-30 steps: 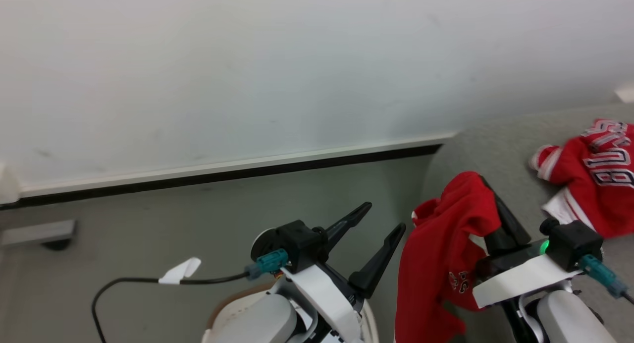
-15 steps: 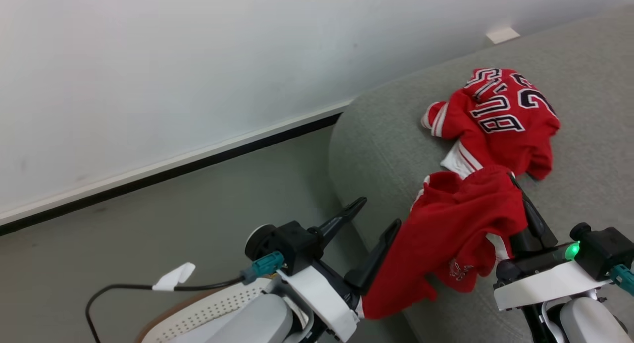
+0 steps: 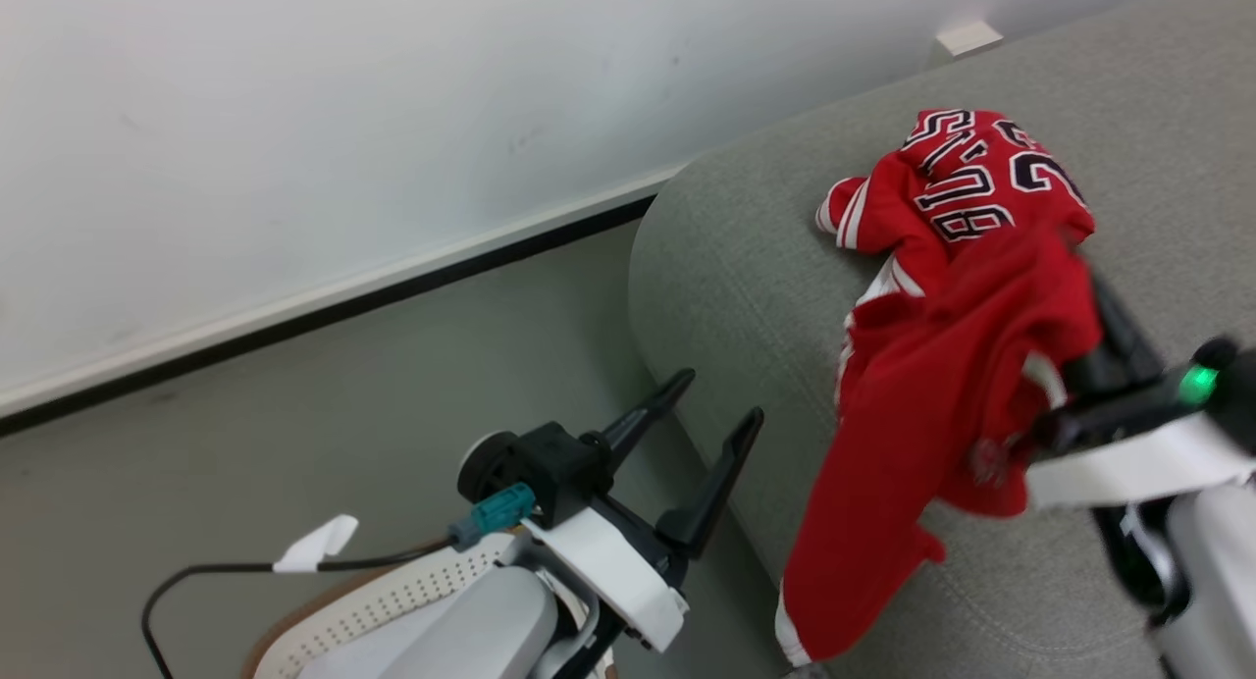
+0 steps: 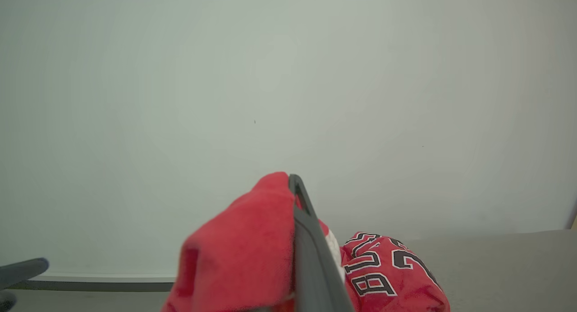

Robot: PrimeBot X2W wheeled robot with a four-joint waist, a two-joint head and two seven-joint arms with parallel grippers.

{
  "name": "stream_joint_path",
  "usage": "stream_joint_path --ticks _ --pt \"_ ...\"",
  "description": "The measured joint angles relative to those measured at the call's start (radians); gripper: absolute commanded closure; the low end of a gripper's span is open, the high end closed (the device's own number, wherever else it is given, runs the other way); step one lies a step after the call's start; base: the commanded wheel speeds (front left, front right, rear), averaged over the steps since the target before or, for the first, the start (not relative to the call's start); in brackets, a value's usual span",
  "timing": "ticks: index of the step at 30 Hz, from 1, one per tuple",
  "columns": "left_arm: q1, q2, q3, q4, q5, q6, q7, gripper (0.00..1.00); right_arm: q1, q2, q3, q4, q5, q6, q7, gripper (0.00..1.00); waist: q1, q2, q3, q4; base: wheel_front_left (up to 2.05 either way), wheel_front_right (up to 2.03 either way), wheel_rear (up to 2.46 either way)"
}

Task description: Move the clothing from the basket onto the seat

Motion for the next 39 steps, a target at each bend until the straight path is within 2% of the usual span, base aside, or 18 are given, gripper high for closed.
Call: stream_joint_path --ticks 3,8,14,21,24,28,34,36,39 --pt "-0.013 0.006 0.018 0.001 0.003 -0.001 0.0 0.0 -0.095 -0.043 -0.021 0.023 0.021 0.0 0.0 1.0 0.0 0.0 0.031 0.015 0.0 0.0 0.0" --pt "-0.031 0.021 0.019 0.008 0.016 -0.001 0.0 0.0 -0.266 -0.102 -0.13 0.128 0.066 0.0 0.0 1.0 0.0 0.0 0.091 0.051 0.0 0.0 0.0" --pt "-0.084 0.041 0.037 0.004 0.021 -0.003 0.0 0.0 -0.477 -0.21 -0.206 0.218 0.094 0.0 0.038 1.0 0.0001 0.0 0.178 0.102 0.0 0.0 0.0" --pt "-0.156 0.056 0.044 0.001 0.036 -0.004 0.0 0.0 -0.627 -0.359 -0.256 0.389 0.086 0.0 0.089 1.0 0.0001 0.0 0.305 0.161 0.0 0.0 0.0" --pt "-0.166 0.055 0.04 0.004 0.036 -0.004 0.0 0.0 -0.629 -0.384 -0.202 0.476 0.035 0.0 0.134 1.0 0.0003 0.0 0.358 0.186 0.0 0.0 0.0" --pt "-0.189 0.052 0.032 0.007 0.037 -0.004 0.0 0.0 -0.624 -0.403 -0.151 0.618 0.002 0.0 0.188 0.77 0.0002 0.0 0.415 0.222 0.0 0.0 0.0" --pt "-0.203 0.047 0.044 0.008 0.037 -0.004 0.0 0.0 -0.604 -0.409 -0.096 0.817 0.001 0.0 0.333 0.63 0.0001 0.0 0.459 0.273 0.0 0.0 0.0" --pt "-0.202 0.046 0.049 0.007 0.04 -0.004 0.0 0.0 -0.6 -0.404 -0.085 0.848 0.016 0.0 0.371 0.61 0.0001 0.0 0.464 0.281 0.0 0.0 0.0" --pt "-0.198 0.046 0.059 0.012 0.041 -0.004 0.0 0.0 -0.599 -0.407 -0.063 0.858 0.042 0.0 0.38 0.52 0.0001 0.0 0.463 0.282 0.0 0.0 0.0"
